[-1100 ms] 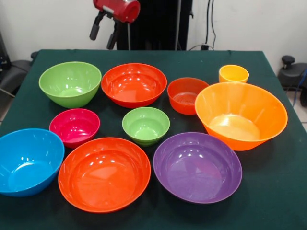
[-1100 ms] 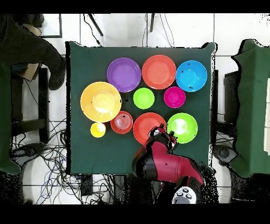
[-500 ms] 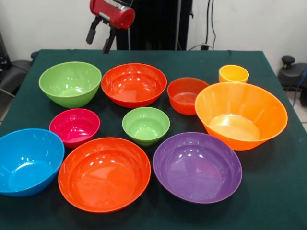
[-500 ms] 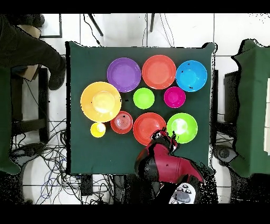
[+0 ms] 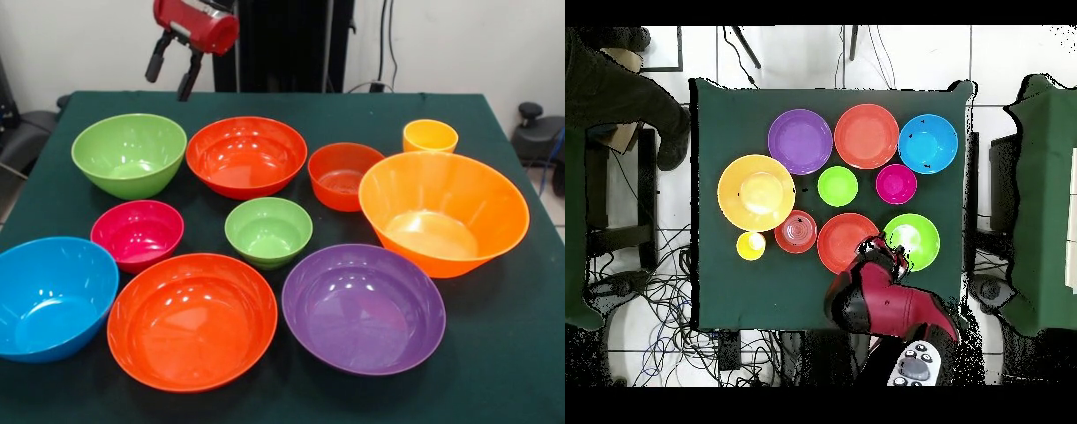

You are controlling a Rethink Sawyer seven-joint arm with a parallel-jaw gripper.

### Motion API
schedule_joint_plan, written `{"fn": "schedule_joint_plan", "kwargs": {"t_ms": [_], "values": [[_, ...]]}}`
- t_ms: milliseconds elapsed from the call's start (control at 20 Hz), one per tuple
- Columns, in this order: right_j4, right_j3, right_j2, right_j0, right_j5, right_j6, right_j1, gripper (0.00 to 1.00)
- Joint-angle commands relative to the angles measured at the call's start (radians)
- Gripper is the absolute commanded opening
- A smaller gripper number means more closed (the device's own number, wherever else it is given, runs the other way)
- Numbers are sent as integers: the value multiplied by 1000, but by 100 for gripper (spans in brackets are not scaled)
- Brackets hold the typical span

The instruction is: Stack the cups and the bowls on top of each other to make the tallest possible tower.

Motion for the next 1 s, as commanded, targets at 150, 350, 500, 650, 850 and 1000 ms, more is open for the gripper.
{"fn": "schedule_joint_plan", "kwargs": {"t_ms": [150, 350, 500, 650, 850, 1000], "values": [[51, -203, 19, 25, -20, 43, 179, 100], [59, -224, 18, 29, -23, 54, 204, 100], [64, -241, 18, 30, -23, 58, 218, 100], [72, -256, 13, 40, -18, 61, 229, 100], [91, -254, 2, 59, 0, 71, 228, 100], [97, -254, -3, 64, -6, 72, 234, 100]]}}
